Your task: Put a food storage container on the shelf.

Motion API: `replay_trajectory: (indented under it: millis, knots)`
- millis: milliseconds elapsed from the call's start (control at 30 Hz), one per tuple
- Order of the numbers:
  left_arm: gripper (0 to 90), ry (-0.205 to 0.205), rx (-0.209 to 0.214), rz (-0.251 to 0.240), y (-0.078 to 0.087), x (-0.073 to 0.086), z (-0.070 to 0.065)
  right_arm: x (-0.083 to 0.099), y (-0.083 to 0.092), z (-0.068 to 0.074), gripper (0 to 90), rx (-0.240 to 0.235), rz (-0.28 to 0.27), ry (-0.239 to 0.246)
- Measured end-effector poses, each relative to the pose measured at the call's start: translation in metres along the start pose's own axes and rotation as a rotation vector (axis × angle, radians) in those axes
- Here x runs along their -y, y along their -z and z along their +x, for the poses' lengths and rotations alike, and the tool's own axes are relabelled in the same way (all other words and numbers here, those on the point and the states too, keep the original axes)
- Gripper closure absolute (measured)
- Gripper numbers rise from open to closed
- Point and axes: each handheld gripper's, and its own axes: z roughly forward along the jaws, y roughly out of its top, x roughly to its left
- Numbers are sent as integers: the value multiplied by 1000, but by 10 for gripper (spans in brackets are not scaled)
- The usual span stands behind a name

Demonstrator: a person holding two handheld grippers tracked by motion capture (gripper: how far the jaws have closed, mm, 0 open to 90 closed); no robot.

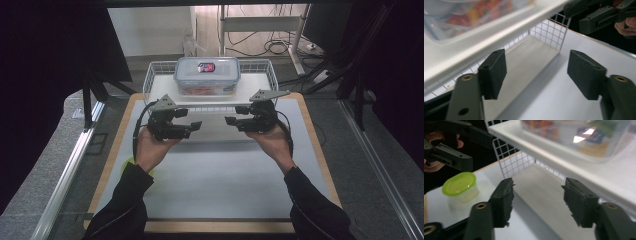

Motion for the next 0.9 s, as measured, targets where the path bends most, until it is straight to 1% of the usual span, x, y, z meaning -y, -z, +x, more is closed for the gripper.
replay_trajectory:
  millis: [33, 100, 167, 233, 267, 333, 433, 500, 533, 567, 600, 633, 667, 700, 733, 833, 900]
  knots:
    - [285, -10, -3, 2, 1, 3, -4, 3, 0, 3, 350, 3, 3, 11]
    - [262, -16, 8, 3, 2, 9, -10, 9, 1, 9, 311, 10, 10, 33]
    - [238, -8, 23, 4, 3, 18, -15, 16, 2, 14, 268, 18, 20, 58]
    - [209, -5, 22, 17, 4, 27, -20, 25, 4, 19, 241, 24, 18, 79]
    - [197, -8, 18, 28, 4, 33, -24, 28, 4, 20, 224, 25, 15, 79]
    - [172, -7, 16, 30, 4, 41, -27, 38, 5, 22, 193, 23, 16, 78]
    - [132, 10, 5, 26, 5, 55, -31, 47, 5, 22, 147, 17, 39, 73]
    - [82, 38, -23, 10, 7, 66, -32, 55, 6, 23, 123, 17, 42, 70]
    - [82, 56, -20, 2, 7, 71, -31, 59, 6, 23, 115, 14, 40, 65]
    - [77, 62, -9, 16, 6, 74, -30, 63, 7, 23, 102, 14, 41, 57]
    - [56, 65, -11, 27, 5, 77, -30, 67, 7, 23, 92, 13, 49, 51]
    - [41, 67, -13, 25, 6, 81, -31, 70, 7, 24, 78, 17, 52, 47]
    - [43, 71, -4, 23, 6, 84, -31, 74, 8, 25, 69, 15, 56, 46]
    - [40, 69, 0, 27, 7, 88, -32, 77, 8, 26, 63, 8, 61, 44]
    - [34, 62, -7, 31, 8, 93, -34, 81, 9, 27, 53, 8, 68, 41]
    - [32, 32, -35, 35, 11, 104, -39, 91, 11, 31, 35, -2, 76, 34]
    - [23, 3, -64, 52, 12, 113, -44, 98, 12, 33, 36, -9, 88, 34]
